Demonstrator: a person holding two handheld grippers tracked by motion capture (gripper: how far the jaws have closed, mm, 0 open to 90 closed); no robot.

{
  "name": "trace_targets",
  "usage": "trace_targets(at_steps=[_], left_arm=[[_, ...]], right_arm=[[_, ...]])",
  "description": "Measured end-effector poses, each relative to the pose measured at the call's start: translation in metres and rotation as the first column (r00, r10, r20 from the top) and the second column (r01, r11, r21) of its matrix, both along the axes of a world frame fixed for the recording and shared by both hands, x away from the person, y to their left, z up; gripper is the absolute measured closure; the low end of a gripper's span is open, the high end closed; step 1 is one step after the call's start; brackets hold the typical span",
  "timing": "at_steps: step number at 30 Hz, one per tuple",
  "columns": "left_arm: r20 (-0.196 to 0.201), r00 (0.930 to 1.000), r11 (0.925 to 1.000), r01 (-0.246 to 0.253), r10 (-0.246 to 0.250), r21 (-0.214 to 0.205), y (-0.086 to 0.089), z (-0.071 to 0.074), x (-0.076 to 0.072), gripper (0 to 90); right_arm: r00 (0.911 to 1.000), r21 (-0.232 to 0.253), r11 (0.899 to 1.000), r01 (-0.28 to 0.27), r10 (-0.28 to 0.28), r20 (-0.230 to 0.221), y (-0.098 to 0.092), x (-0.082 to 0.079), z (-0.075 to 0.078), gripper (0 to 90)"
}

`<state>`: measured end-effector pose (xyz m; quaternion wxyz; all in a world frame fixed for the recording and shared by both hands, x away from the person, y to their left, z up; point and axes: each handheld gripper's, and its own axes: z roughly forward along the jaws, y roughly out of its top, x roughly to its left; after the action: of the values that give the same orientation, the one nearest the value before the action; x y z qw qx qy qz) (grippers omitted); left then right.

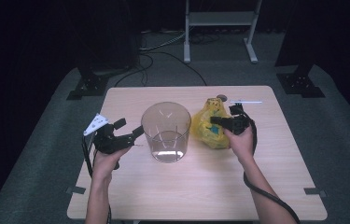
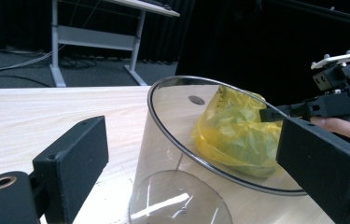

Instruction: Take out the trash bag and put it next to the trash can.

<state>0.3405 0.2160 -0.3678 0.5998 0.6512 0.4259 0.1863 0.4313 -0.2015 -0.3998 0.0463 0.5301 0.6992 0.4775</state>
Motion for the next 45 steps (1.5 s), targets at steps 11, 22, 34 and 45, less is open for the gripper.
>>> trace_targets(at_steps=[11,22,34,45], left_arm=[[-0.001,1.0000,1.0000,0.002,-0.002,0.002,-0.001,0.000,0.000,8.1],[-0.002,1.0000,1.0000,0.001,-0.001,0.004,-0.001,0.000,0.000,8.0],[-0.002,1.0000,1.0000,0.002,-0.002,0.006,-0.002,0.000,0.000,8.0],[-0.003,1.0000,1.0000,0.002,-0.002,0.006,-0.002,-0.001,0.000,8.0]], right_arm=[[0.9998,0.024,1.000,-0.020,0.019,0.006,0.003,-0.008,-0.003,65.3],[0.9988,0.115,0.993,0.006,-0.011,0.048,-0.015,-0.016,0.005,44.9],[0.9958,0.173,0.984,0.042,-0.055,0.073,-0.046,-0.027,0.012,42.1],[0.9939,0.183,0.981,0.058,-0.074,0.081,-0.067,-0.035,0.012,41.6]])
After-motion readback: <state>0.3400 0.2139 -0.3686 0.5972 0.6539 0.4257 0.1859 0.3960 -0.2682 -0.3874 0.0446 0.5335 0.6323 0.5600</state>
